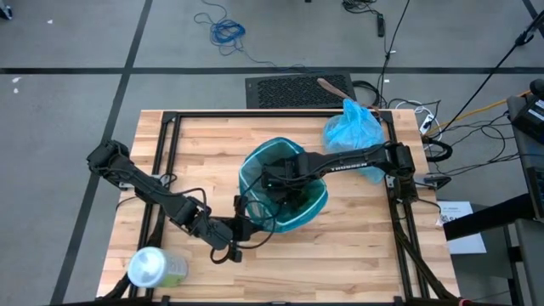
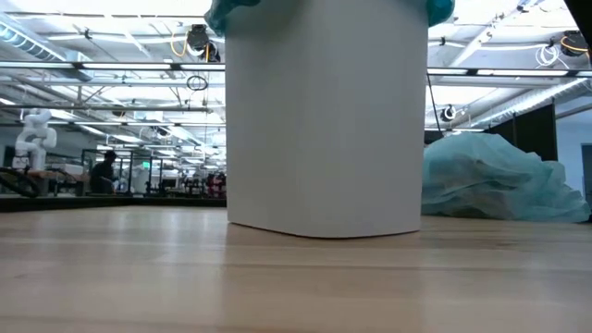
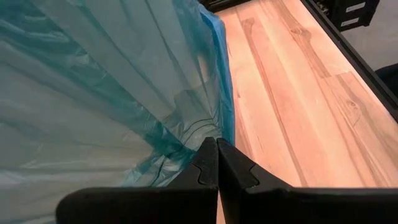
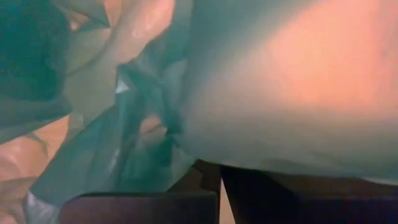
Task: Place trash/remove bag and relplace
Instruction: Insert the blue trash bag into the trash bin
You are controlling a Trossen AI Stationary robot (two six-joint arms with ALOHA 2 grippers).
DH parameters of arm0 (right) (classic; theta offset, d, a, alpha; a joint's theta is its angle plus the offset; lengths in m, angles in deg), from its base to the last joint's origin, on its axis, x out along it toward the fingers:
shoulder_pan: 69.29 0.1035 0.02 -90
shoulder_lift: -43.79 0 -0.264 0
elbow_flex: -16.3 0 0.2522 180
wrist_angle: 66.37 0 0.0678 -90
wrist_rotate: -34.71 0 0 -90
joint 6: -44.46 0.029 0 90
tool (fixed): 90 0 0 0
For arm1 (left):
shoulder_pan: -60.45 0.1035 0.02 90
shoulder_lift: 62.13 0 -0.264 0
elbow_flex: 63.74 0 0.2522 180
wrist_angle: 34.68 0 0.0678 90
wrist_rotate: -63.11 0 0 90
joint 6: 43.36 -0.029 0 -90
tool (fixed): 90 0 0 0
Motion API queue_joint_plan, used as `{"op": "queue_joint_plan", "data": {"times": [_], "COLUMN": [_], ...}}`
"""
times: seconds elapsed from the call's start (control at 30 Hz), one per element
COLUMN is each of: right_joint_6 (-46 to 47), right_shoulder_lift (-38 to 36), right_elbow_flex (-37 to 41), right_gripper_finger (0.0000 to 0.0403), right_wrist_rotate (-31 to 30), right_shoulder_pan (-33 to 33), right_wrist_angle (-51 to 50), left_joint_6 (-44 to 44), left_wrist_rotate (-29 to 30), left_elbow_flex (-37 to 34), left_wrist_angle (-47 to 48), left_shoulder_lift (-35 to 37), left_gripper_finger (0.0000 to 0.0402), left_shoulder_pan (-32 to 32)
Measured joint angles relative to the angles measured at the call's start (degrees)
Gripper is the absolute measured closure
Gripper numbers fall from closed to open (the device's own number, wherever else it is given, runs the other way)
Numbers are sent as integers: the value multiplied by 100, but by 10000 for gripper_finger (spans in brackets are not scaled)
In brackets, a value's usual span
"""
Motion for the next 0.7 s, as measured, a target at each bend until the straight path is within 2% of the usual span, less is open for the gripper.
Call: {"op": "queue_joint_plan", "data": {"times": [0.57, 0.7], "right_joint_6": [-106, -79], "right_shoulder_lift": [-20, -15], "right_elbow_flex": [209, 209], "right_gripper_finger": [403, 403], "right_wrist_rotate": [-5, -4], "right_shoulder_pan": [7, 8], "right_wrist_angle": [103, 79], "left_joint_6": [-34, -31], "left_wrist_rotate": [1, 24], "left_elbow_flex": [68, 214], "left_wrist_angle": [3, 181], "left_shoulder_lift": [18, 417], "left_gripper_finger": [401, 401], "left_shoulder_pan": [-72, -293]}}
